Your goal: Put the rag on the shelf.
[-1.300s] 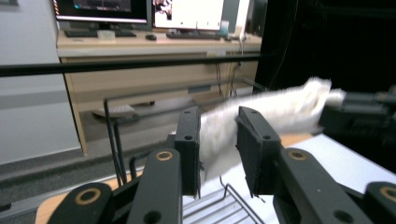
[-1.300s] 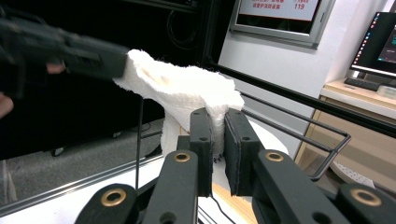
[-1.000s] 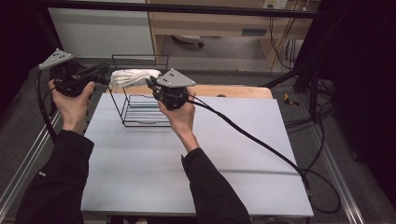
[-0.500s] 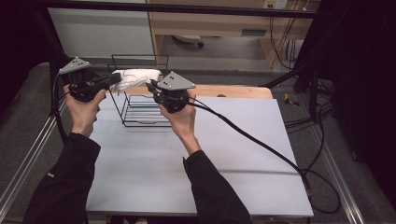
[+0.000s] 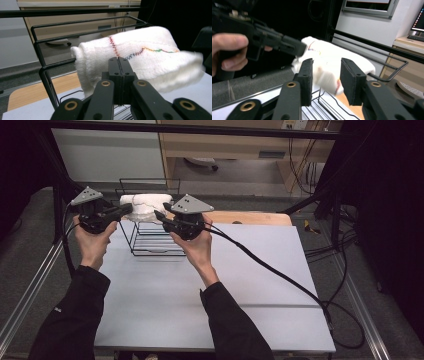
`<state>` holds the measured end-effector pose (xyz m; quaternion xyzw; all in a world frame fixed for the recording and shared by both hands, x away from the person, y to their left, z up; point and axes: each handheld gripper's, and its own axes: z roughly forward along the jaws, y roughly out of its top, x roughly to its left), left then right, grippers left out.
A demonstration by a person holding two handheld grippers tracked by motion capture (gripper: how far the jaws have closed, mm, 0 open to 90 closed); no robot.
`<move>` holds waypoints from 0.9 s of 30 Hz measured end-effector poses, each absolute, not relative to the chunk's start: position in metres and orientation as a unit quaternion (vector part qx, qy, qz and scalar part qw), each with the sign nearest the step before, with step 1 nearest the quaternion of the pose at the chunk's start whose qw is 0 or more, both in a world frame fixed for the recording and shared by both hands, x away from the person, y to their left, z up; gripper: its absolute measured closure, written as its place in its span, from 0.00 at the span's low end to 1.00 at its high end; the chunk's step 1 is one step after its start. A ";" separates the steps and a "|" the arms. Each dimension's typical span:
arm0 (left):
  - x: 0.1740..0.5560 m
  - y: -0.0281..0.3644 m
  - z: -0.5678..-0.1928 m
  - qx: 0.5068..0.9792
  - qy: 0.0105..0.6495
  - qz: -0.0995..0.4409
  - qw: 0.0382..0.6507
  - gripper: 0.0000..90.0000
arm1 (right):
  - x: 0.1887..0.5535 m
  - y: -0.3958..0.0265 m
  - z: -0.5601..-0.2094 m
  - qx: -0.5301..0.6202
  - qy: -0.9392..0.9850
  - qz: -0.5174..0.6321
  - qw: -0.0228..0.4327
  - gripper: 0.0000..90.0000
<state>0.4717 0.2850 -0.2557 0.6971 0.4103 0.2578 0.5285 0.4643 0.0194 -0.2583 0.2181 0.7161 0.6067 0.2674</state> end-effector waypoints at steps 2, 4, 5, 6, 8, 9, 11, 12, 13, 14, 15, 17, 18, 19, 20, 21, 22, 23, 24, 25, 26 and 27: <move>0.472 0.285 -0.257 0.697 0.411 0.259 0.528 1.00 | 0.466 0.019 -0.255 0.222 0.716 0.608 0.261 0.69; 0.473 0.285 -0.258 0.697 0.412 0.259 0.527 1.00 | 0.468 0.019 -0.253 0.223 0.720 0.606 0.253 0.76; 0.473 0.285 -0.259 0.697 0.412 0.260 0.526 1.00 | 0.469 0.021 -0.252 0.222 0.726 0.602 0.246 0.81; 0.473 0.284 -0.260 0.696 0.412 0.260 0.527 1.00 | 0.470 0.022 -0.252 0.225 0.730 0.599 0.239 0.87; 0.473 0.284 -0.261 0.695 0.413 0.260 0.528 1.00 | 0.474 0.024 -0.256 0.239 0.739 0.588 0.227 0.96; 0.473 0.284 -0.262 0.695 0.412 0.263 0.527 1.00 | 0.476 0.024 -0.258 0.245 0.743 0.582 0.223 0.98; 0.474 0.284 -0.263 0.695 0.411 0.264 0.527 1.00 | 0.479 0.028 -0.265 0.253 0.751 0.567 0.223 1.00; 0.474 0.284 -0.263 0.695 0.412 0.265 0.527 1.00 | 0.480 0.029 -0.267 0.254 0.753 0.564 0.224 1.00; 0.475 0.284 -0.264 0.694 0.412 0.265 0.527 1.00 | 0.482 0.030 -0.269 0.256 0.754 0.561 0.227 1.00; 0.475 0.284 -0.265 0.694 0.413 0.265 0.528 1.00 | 0.483 0.031 -0.271 0.260 0.754 0.559 0.228 1.00; 0.475 0.284 -0.266 0.693 0.413 0.266 0.528 1.00 | 0.486 0.032 -0.273 0.264 0.753 0.557 0.232 1.00; 0.476 0.284 -0.268 0.693 0.413 0.267 0.528 1.00 | 0.490 0.033 -0.275 0.270 0.752 0.550 0.241 1.00; 0.476 0.284 -0.268 0.691 0.413 0.267 0.529 1.00 | 0.491 0.033 -0.276 0.272 0.752 0.549 0.244 1.00; 0.477 0.284 -0.269 0.690 0.414 0.267 0.530 1.00 | 0.492 0.033 -0.276 0.273 0.752 0.547 0.247 1.00; 0.477 0.284 -0.269 0.690 0.414 0.267 0.530 1.00 | 0.493 0.033 -0.277 0.274 0.751 0.547 0.250 1.00; 0.477 0.284 -0.269 0.690 0.414 0.267 0.530 1.00 | 0.494 0.033 -0.277 0.274 0.751 0.546 0.252 1.00; 0.478 0.284 -0.269 0.690 0.414 0.267 0.530 1.00 | 0.494 0.033 -0.277 0.274 0.751 0.545 0.253 1.00; 0.477 0.284 -0.269 0.689 0.414 0.267 0.531 1.00 | 0.495 0.033 -0.277 0.274 0.750 0.546 0.252 0.99; 0.477 0.284 -0.269 0.690 0.414 0.267 0.531 1.00 | 0.495 0.033 -0.277 0.272 0.750 0.547 0.253 0.99; 0.476 0.285 -0.269 0.689 0.414 0.267 0.531 1.00 | 0.494 0.033 -0.277 0.271 0.750 0.548 0.253 0.98; 0.475 0.285 -0.269 0.690 0.413 0.267 0.532 0.99 | 0.493 0.033 -0.276 0.268 0.750 0.548 0.254 0.97; 0.475 0.285 -0.268 0.690 0.412 0.266 0.532 0.98 | 0.491 0.032 -0.275 0.265 0.750 0.550 0.255 0.96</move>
